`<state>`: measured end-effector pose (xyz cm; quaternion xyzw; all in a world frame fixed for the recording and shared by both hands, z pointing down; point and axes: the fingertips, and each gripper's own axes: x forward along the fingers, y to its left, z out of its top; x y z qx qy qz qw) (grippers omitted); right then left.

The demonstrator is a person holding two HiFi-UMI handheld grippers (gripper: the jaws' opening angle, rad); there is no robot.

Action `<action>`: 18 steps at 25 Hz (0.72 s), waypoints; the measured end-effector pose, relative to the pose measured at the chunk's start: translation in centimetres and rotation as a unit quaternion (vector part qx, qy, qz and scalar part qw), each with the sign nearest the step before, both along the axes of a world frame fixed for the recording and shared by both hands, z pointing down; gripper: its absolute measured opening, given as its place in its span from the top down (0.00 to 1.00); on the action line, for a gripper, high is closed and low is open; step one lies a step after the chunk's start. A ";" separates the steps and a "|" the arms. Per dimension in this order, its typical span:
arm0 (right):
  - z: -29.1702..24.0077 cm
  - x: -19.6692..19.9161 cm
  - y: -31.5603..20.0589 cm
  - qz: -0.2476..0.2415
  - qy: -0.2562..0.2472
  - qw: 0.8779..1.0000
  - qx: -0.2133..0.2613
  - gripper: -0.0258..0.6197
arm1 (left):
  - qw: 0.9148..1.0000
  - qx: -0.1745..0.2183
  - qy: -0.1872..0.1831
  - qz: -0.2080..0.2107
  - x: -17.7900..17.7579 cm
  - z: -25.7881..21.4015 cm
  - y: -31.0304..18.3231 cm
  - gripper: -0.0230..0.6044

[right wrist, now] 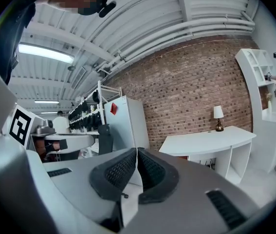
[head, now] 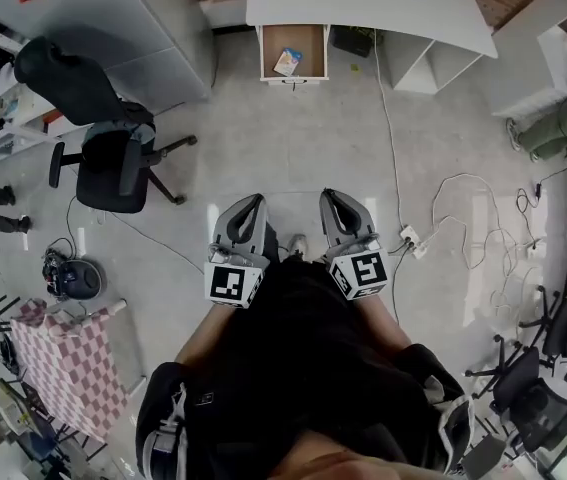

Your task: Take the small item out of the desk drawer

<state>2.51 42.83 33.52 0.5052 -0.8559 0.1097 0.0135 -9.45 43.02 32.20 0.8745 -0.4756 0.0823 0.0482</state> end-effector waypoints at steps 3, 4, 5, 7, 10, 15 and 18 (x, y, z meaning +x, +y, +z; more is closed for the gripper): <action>0.5 0.5 -0.8 0.005 -0.002 1.000 -0.006 0.91 | 1.000 -0.019 -0.003 0.005 0.7 0.8 -0.7 0.95; 0.7 0.7 -1.4 0.007 -0.002 1.000 -0.008 0.91 | 1.000 -0.021 -0.002 0.009 1.1 0.9 -1.2 0.95; 0.9 0.8 -2.0 0.009 -0.001 1.000 -0.010 0.91 | 1.000 -0.020 0.000 0.013 1.5 1.1 -1.9 0.95; 1.4 1.2 -3.4 0.015 0.003 1.000 -0.013 0.91 | 1.000 -0.018 0.006 0.023 2.3 1.5 -3.4 0.95; 1.9 1.8 -5.6 0.024 0.006 1.000 -0.016 0.91 | 0.999 -0.032 0.011 0.037 3.3 2.8 -5.9 0.95; 2.1 2.6 -10.6 0.032 0.022 0.999 -0.024 0.91 | 0.998 -0.026 0.026 0.060 5.2 2.8 -12.0 0.95; 1.7 2.8 -15.0 0.031 0.026 0.999 -0.028 0.91 | 0.997 -0.040 0.028 0.062 5.7 2.7 -16.3 0.95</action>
